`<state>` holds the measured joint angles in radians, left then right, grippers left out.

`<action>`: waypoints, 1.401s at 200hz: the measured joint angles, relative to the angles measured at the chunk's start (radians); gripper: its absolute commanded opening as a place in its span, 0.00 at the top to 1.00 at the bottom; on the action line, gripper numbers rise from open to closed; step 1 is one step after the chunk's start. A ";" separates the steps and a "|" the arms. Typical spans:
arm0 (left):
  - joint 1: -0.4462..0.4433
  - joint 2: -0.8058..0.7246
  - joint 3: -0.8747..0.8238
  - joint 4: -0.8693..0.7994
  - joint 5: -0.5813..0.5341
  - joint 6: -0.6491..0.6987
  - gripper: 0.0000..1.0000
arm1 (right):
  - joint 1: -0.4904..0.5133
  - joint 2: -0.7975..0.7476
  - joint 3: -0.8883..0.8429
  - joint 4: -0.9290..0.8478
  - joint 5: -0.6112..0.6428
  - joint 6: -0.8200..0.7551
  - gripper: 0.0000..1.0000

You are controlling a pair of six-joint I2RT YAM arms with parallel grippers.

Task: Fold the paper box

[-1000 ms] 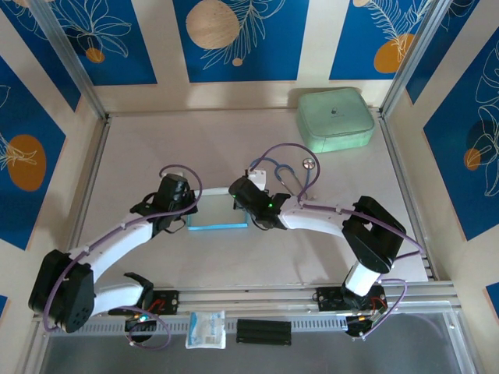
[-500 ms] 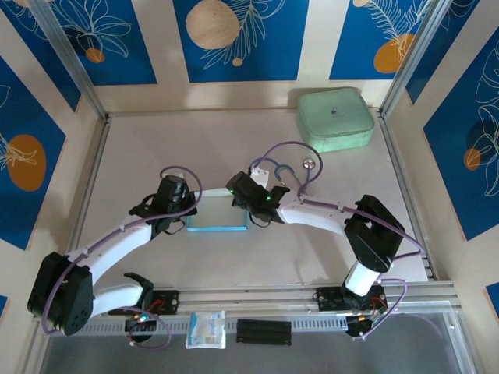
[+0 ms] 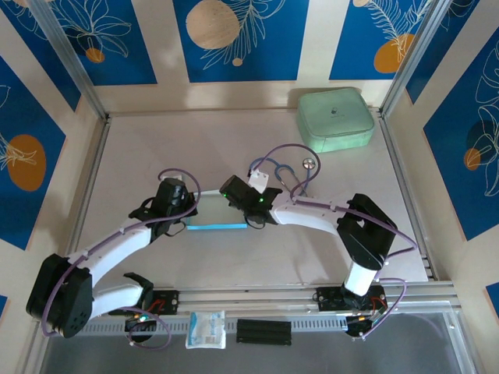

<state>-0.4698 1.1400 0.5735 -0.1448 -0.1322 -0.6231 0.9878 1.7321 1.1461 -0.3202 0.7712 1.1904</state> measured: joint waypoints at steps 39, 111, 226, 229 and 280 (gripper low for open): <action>0.000 -0.043 -0.039 0.002 0.000 0.003 0.98 | 0.053 0.000 -0.044 0.039 0.079 0.029 1.00; -0.002 -0.068 -0.084 0.032 0.000 0.031 0.92 | 0.088 0.006 -0.102 0.105 0.144 0.021 1.00; -0.006 -0.173 -0.169 -0.146 0.079 0.024 0.45 | 0.097 0.078 -0.126 -0.008 0.153 -0.004 0.57; -0.006 -0.180 -0.169 -0.149 0.079 0.024 0.45 | 0.097 0.077 -0.127 -0.017 0.152 -0.013 0.51; -0.006 -0.270 -0.169 -0.211 0.079 0.021 0.42 | 0.093 0.040 -0.127 -0.097 0.115 -0.040 0.24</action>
<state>-0.4763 0.8700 0.4042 -0.3561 -0.0532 -0.6018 1.0805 1.7718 1.0187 -0.4175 0.8864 1.1500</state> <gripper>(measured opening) 0.580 0.730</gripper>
